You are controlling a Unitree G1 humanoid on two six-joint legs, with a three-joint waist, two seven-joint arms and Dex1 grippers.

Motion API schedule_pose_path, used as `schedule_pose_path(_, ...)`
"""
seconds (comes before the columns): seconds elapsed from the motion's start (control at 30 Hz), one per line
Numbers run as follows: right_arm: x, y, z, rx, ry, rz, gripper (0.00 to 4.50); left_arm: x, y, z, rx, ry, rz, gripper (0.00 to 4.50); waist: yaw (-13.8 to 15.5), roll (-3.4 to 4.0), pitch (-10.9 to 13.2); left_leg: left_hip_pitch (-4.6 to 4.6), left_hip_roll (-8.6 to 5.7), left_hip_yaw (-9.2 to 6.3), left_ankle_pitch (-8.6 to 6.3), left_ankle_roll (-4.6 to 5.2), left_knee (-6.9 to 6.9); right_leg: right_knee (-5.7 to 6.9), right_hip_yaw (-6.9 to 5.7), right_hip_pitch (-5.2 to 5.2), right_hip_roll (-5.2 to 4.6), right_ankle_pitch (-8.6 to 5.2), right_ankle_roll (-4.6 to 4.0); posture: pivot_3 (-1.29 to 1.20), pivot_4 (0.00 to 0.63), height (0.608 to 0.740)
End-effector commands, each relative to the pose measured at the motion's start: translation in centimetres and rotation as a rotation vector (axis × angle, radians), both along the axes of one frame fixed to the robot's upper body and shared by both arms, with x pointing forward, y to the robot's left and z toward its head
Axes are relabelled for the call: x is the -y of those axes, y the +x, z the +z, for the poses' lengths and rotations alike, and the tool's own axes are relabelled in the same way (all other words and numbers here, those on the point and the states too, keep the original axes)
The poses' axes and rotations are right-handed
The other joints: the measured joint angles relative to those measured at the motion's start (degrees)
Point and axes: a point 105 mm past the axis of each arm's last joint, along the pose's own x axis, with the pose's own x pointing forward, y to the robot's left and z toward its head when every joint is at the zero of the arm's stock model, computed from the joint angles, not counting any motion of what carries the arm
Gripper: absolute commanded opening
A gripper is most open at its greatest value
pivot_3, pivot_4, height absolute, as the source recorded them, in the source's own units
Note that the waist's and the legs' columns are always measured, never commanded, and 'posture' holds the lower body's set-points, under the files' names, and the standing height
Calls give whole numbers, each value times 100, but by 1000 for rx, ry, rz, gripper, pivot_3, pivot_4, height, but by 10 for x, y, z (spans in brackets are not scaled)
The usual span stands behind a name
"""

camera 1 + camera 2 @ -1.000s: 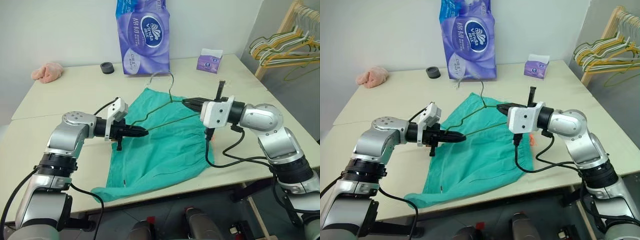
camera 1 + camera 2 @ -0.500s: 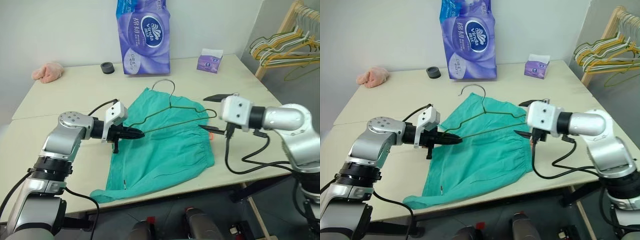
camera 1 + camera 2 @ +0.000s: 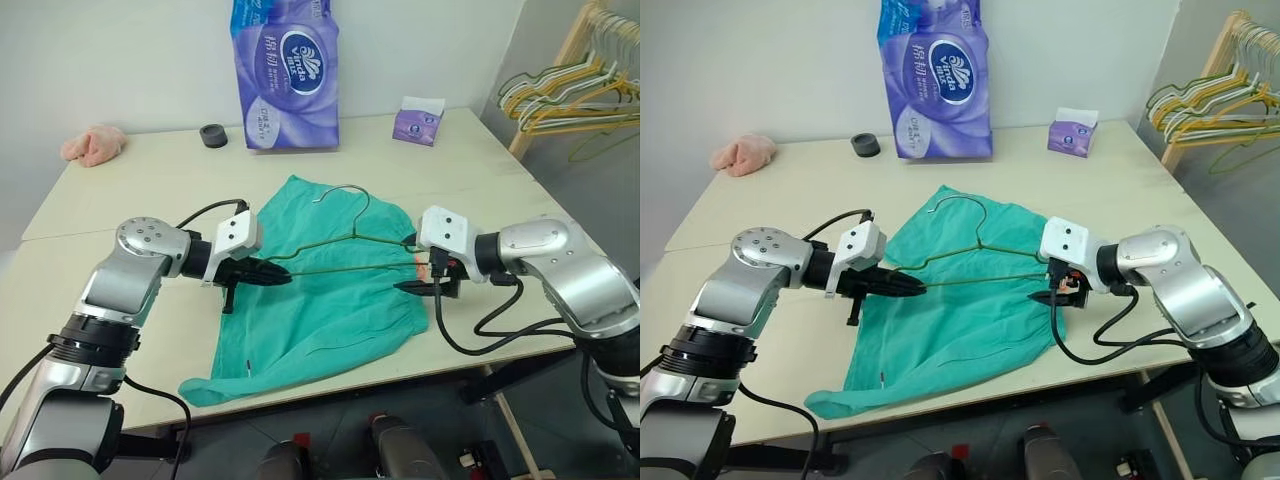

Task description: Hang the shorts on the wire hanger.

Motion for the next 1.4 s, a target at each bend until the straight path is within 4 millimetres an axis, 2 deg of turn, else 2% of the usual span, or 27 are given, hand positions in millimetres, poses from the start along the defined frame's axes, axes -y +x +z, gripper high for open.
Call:
schedule_pose_path(0.03, 0, 1, 3, -21, -27, 25, 2828, 3, 0, 11, 65, 26, -29, 0, 9, 0, 0, 0, 0, 0, 0, 0, 0, 0, 0, 0, 0, 0, 0, -196, 110, 740)
schedule_pose_path(0.23, -4, -3, 0, -86, -22, 35, 608, 4, -2, 10, 73, 30, -34, 0, 14, 0, 0, -1, 0, -1, 0, 0, 0, 0, -1, 0, 0, 0, 0, -196, 111, 740)
schedule_pose_path(0.3, -5, -4, 0, -100, -9, 25, 35, 4, -3, 9, 78, 32, -37, 0, 15, 0, 0, -1, 0, -2, 0, 0, 0, 0, -1, 0, 0, 0, 0, -197, 111, 740)
schedule_pose_path(0.53, -5, -6, -2, -146, 31, -14, 35, 6, -2, 7, 52, 4, -40, 0, 10, 0, 1, -1, 0, -4, 0, 0, 0, 0, -2, -1, -1, 0, 0, -207, 111, 740)
schedule_pose_path(0.7, 2, -5, -4, -169, 65, -72, 0, 8, 11, 19, 97, -103, 27, 1322, 21, -1, 1, -4, -1, -4, 0, 0, 3, 0, -2, 0, -2, 0, 0, -213, 110, 740)
schedule_pose_path(0.83, 14, -9, -5, -193, 95, -134, 0, 1, 35, 46, 215, -274, 180, 2572, 31, -1, 1, -6, -1, -6, 0, -1, 6, 0, -5, -1, -4, 1, 0, -223, 110, 740)
schedule_pose_path(0.93, 24, -15, -8, -215, 116, -182, 0, -7, 42, 61, 239, -359, 257, 2572, 25, -3, 1, -9, -1, -8, -1, -2, 6, -1, -6, -1, -5, 1, 0, -231, 110, 740)
schedule_pose_path(1.03, 39, -24, -13, -254, 152, -261, 0, -22, 45, 61, 238, -363, 318, 2572, 14, -3, 1, -7, -1, -9, -1, -2, 2, -1, -7, -1, -5, 0, 1, -246, 112, 740)
schedule_pose_path(1.23, 74, -40, -22, -325, 274, -481, 0, -35, 28, 23, 114, -238, 272, 2572, -16, -2, 1, -4, -1, -6, -2, -3, 0, 1, -4, -1, -3, -1, 3, -278, 115, 740)
schedule_pose_path(1.4, 105, -49, -38, -362, 359, -702, 0, -22, 16, 5, 46, -211, 179, 2572, 10, -3, 1, -6, -2, -4, -2, -3, 2, -1, -3, 1, -3, -3, 6, -300, 118, 740)
